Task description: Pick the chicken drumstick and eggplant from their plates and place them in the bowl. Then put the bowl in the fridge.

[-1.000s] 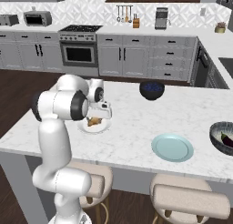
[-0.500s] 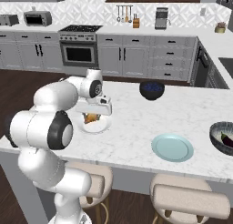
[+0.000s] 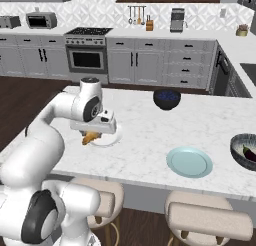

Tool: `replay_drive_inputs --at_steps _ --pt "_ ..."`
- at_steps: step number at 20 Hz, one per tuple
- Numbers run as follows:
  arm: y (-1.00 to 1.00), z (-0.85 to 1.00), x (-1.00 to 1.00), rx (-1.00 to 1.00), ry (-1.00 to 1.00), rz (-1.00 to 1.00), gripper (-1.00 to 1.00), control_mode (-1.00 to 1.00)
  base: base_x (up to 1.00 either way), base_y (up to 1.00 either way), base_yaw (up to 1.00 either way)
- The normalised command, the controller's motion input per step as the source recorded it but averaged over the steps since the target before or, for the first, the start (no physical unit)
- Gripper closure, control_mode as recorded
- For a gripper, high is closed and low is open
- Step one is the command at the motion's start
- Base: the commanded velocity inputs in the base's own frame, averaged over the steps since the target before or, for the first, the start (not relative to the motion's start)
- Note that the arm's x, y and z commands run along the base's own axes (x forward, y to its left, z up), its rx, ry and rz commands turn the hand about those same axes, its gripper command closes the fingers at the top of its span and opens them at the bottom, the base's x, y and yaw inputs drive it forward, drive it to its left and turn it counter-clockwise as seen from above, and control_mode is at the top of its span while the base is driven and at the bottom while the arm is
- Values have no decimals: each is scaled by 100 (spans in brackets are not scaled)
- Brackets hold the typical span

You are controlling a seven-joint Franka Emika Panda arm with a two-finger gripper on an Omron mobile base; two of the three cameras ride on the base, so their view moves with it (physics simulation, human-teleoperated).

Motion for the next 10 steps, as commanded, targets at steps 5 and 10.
replay_drive_inputs --at_steps 5,10 --pt "0 41 -40 0 -26 0 100 -100 0 0 0" --pt "-8 28 -15 1 -4 0 100 100 -20 -24 -2"
